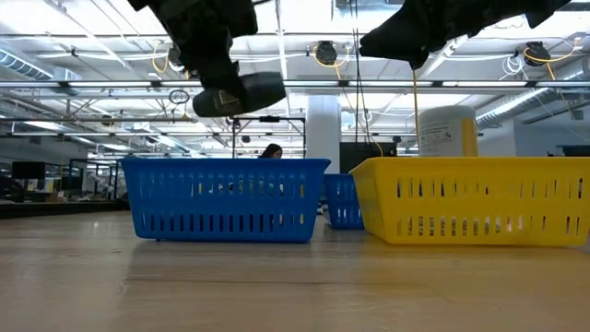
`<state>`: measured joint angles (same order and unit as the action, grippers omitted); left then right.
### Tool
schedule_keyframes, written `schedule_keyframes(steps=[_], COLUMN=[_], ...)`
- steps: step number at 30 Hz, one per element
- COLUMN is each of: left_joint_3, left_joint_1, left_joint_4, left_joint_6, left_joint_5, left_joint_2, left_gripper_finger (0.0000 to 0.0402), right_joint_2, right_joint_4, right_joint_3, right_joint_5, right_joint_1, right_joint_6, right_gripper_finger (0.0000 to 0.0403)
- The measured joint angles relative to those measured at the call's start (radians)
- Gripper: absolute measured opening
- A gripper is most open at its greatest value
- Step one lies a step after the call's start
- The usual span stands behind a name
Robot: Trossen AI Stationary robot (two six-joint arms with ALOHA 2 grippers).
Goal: Pick & Place Travel size toiletries
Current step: Put the black deodorant into the bottom blue basket
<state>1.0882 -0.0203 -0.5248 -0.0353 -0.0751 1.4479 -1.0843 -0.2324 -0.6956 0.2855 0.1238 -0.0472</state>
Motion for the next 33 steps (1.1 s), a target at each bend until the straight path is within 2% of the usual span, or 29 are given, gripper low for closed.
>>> schedule_keyframes(steps=[8,16,21,33], left_joint_3=[0.000,0.000,0.000,0.000], left_joint_1=[0.187,0.306,0.337,0.333], left_joint_4=[-0.006,0.052,0.064,0.120], left_joint_6=[-0.140,-0.268,-0.321,-0.348], left_joint_5=[0.100,0.212,0.262,0.258], left_joint_2=[0.003,0.016,0.060,0.183], left_gripper_finger=[0.0164,0.0163,0.0163,0.0162], right_joint_2=[0.000,0.000,0.000,0.000], right_joint_4=[0.002,0.005,0.010,0.036], right_joint_3=[0.000,0.000,0.000,0.000], right_joint_5=[-0.002,-0.002,-0.003,-0.003], right_joint_1=[0.002,0.002,0.002,0.002], right_joint_6=[-0.020,-0.046,-0.046,-0.046], right_gripper_finger=[0.0114,0.0114,0.0114,0.0114])
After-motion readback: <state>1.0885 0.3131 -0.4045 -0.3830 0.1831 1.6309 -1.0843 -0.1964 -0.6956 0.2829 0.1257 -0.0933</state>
